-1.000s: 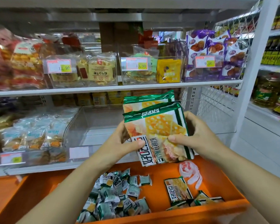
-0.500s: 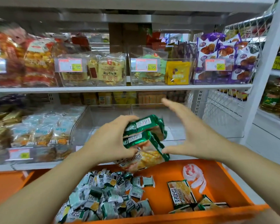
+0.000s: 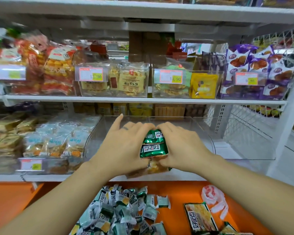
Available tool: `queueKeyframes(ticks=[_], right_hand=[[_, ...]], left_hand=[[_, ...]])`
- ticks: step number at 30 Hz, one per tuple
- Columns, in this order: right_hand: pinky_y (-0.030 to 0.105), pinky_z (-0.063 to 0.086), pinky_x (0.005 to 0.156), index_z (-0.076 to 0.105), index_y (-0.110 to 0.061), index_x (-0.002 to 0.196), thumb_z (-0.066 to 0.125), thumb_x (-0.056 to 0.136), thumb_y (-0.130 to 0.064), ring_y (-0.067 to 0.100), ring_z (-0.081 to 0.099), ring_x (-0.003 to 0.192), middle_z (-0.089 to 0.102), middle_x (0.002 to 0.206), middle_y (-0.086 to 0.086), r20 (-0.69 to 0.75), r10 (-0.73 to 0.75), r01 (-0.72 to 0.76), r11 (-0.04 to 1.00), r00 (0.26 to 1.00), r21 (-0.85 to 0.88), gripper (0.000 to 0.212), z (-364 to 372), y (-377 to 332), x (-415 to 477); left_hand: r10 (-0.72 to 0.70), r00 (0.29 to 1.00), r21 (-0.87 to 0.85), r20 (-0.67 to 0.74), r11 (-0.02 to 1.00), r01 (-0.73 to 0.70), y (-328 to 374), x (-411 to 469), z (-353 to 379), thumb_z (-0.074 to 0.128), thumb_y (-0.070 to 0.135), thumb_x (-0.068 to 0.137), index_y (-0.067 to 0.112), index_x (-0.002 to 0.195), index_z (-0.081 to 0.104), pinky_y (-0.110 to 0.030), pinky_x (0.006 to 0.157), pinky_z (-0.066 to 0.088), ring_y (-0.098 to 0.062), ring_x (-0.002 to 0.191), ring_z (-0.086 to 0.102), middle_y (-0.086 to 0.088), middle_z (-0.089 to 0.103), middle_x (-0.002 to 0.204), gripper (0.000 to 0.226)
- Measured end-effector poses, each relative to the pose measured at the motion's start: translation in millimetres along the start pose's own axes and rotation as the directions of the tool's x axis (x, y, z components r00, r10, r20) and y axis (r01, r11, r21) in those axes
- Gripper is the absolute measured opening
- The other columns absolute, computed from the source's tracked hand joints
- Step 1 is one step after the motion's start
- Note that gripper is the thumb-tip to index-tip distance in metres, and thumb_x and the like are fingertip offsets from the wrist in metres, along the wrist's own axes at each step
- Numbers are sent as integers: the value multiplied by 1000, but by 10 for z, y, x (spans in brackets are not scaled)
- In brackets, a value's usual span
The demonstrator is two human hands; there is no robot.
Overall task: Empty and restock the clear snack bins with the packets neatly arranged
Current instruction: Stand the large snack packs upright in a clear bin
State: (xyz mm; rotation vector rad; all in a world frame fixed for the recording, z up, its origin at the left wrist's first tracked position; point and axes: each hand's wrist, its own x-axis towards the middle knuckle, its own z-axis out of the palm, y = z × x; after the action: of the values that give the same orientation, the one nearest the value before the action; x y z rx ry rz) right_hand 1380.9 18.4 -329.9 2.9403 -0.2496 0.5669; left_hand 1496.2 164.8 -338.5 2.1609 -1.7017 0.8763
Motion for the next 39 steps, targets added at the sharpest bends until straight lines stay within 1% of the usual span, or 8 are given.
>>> queueKeyframes(ticks=[4,8,14,17,23,28,31,39], right_hand=[[31,41,69,34,-30,130,70,71,-51,16,53,108,46,124,-11,-76,53,-43,992,996,121,72,112,-72,329],[28,35,66,37,-29,128,72,71,-48,14,54,105,48,123,-12,-82,141,-118,963,987,244,70,326,-150,687],[31,40,61,41,-28,121,76,68,-45,19,58,98,51,114,-8,-9,214,-206,947,977,246,66,1000,-215,1368],[36,49,72,42,-25,122,79,65,-44,23,58,102,53,117,-3,63,262,-269,931,963,246,70,1330,-236,1714],[34,47,77,49,-19,117,85,62,-38,28,60,106,62,117,4,229,304,-359,897,925,258,68,2022,-225,2255],[25,36,69,35,-12,143,79,75,-17,24,58,89,61,109,7,283,233,-340,834,931,434,81,2352,-137,2479],[24,34,66,31,-17,146,75,80,-16,20,54,82,62,102,9,283,228,-331,854,931,402,79,2472,-64,2548],[39,47,91,36,-33,144,74,77,-39,37,49,119,41,144,10,194,306,-348,905,932,246,77,2670,10,2668]], left_hand=[[-37,996,87,-80,995,44,-256,-26,-18,56,56,70,24,133,44,-62,107,27,-24,111,59,3,63,121,71],[-313,936,34,-162,946,322,-653,-258,29,74,52,68,22,137,46,-61,106,29,-27,120,52,-1,53,135,81],[-680,729,-77,74,725,684,-1204,-855,504,68,36,85,23,123,59,-53,104,31,-29,118,52,-1,55,129,41],[-697,692,-73,190,692,718,-1378,-952,735,59,39,90,32,129,53,-47,116,15,-21,131,39,7,45,138,40],[-691,661,-29,293,684,728,-1484,-1099,1097,44,39,97,37,137,41,-46,119,6,-15,127,45,12,33,145,41],[-681,689,-42,248,703,710,-1598,-1181,1256,46,36,96,36,134,49,-46,119,4,-20,127,43,9,42,141,38],[-682,702,-93,204,700,708,-1587,-1180,1331,58,31,91,29,123,61,-53,117,12,-28,114,55,1,52,130,33],[-697,706,-152,129,689,708,-1551,-1171,1362,61,28,82,22,105,70,-62,105,33,-30,88,67,-5,61,114,26]])
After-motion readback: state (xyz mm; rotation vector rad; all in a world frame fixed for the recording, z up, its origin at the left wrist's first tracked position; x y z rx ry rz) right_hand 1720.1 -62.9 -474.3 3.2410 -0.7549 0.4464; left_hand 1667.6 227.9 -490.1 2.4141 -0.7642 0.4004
